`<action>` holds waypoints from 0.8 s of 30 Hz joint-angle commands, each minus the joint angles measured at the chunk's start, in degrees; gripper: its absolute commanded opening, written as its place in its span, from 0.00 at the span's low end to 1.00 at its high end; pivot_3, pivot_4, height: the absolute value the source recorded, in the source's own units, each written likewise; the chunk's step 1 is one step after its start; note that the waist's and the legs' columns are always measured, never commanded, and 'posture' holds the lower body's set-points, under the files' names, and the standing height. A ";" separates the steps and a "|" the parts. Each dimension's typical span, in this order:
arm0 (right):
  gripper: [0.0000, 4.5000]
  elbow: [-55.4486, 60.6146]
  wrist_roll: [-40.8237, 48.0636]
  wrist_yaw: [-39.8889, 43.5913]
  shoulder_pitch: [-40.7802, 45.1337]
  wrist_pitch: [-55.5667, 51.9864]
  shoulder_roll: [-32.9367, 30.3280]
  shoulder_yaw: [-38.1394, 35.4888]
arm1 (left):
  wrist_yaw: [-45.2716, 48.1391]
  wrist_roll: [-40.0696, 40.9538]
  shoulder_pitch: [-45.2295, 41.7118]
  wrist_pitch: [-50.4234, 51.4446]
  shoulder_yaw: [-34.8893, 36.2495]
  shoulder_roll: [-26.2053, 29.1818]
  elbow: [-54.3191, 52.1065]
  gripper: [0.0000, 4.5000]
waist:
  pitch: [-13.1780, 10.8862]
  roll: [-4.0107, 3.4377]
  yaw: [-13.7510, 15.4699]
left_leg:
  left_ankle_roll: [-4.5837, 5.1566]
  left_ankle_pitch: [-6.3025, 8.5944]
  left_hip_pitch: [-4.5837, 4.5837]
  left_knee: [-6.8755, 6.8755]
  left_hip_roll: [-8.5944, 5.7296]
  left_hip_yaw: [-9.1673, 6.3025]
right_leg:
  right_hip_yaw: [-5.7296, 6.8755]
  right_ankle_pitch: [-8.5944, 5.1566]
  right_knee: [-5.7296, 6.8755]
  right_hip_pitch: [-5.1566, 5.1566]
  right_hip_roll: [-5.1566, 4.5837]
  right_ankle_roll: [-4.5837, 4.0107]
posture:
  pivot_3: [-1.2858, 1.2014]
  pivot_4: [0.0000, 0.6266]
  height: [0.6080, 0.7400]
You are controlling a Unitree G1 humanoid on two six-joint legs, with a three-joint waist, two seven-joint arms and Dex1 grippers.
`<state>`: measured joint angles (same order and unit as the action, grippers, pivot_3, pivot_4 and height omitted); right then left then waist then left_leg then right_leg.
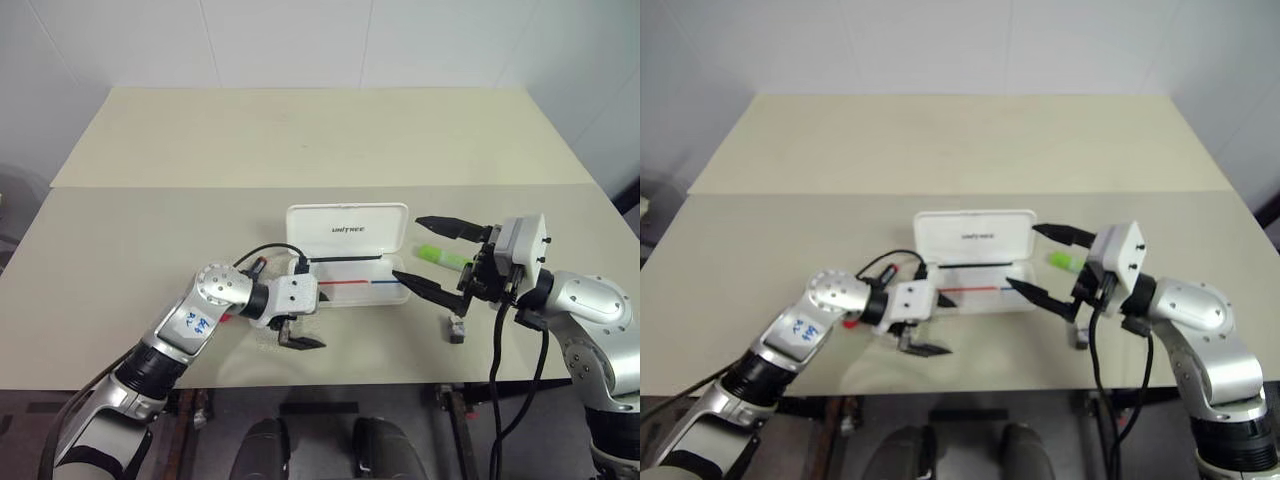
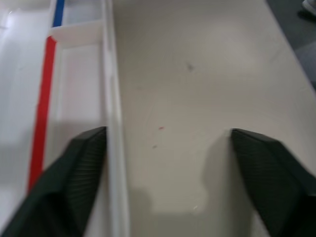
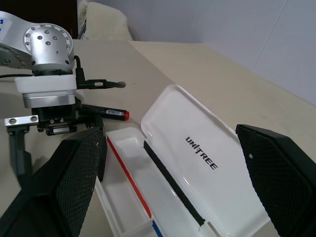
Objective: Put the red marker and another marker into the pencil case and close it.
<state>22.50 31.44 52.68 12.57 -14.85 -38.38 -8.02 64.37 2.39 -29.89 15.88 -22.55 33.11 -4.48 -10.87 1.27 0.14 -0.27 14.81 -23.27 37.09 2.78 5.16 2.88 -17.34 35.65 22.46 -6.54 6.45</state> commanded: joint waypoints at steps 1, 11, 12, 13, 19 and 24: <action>1.00 0.47 0.03 0.23 0.95 1.41 0.39 -0.15 | 0.27 1.82 0.68 -2.99 2.02 -0.03 -2.17 1.00 | 0.00 0.00 -0.02 | 0.00 0.00 0.00 0.00 0.00 0.00 | 0.00 0.00 0.00 0.00 0.00 0.00 | 0.52 0.24 1.00; 1.00 -0.66 0.07 0.63 2.09 1.57 1.50 1.52 | -3.60 6.23 6.11 -10.10 9.49 -1.65 -4.24 1.00 | 0.00 0.00 -0.17 | 0.00 0.00 0.00 -0.01 0.02 0.00 | 0.00 0.00 0.01 0.02 0.00 0.00 | 0.52 0.24 1.00; 1.00 -0.73 0.13 0.73 2.19 1.54 1.57 1.71 | -4.36 7.17 6.96 -11.05 10.92 -1.99 -4.68 1.00 | 0.00 0.00 -0.18 | 0.00 0.00 0.00 -0.01 0.02 0.00 | -0.01 0.00 0.01 0.01 -0.01 0.00 | 0.52 0.24 1.00; 1.00 -0.84 0.24 0.86 2.27 1.53 1.61 1.79 | -5.18 8.08 7.86 -10.97 12.27 -2.25 -5.41 1.00 | 0.00 0.00 -0.20 | 0.00 0.00 0.00 -0.01 0.03 0.00 | -0.02 0.00 0.02 0.01 -0.02 0.00 | 0.52 0.24 1.00; 1.00 -3.10 0.58 3.03 3.45 1.88 1.59 2.75 | -11.83 14.38 17.14 -7.88 22.89 -2.45 -14.88 1.00 | 0.00 0.00 -0.50 | 0.00 0.00 0.01 -0.06 0.09 0.00 | -0.04 0.00 0.00 0.03 -0.02 0.00 | 0.52 0.24 1.00; 1.00 -5.13 0.65 5.63 4.64 2.49 1.51 3.38 | -17.16 15.07 27.39 -6.03 29.76 -1.66 -21.04 1.00 | 0.00 0.00 -0.39 | -0.01 0.02 0.05 -0.06 0.20 0.01 | -0.08 0.01 0.01 0.04 -0.03 0.01 | 0.52 0.24 1.00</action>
<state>16.96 31.43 57.12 16.26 -13.65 -36.80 -4.33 49.27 16.50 -3.98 9.52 4.54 31.09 -22.43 -10.87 1.27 -0.25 -0.27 14.83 -23.23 37.02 3.00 5.18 2.81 -17.33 35.65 22.49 -6.58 6.45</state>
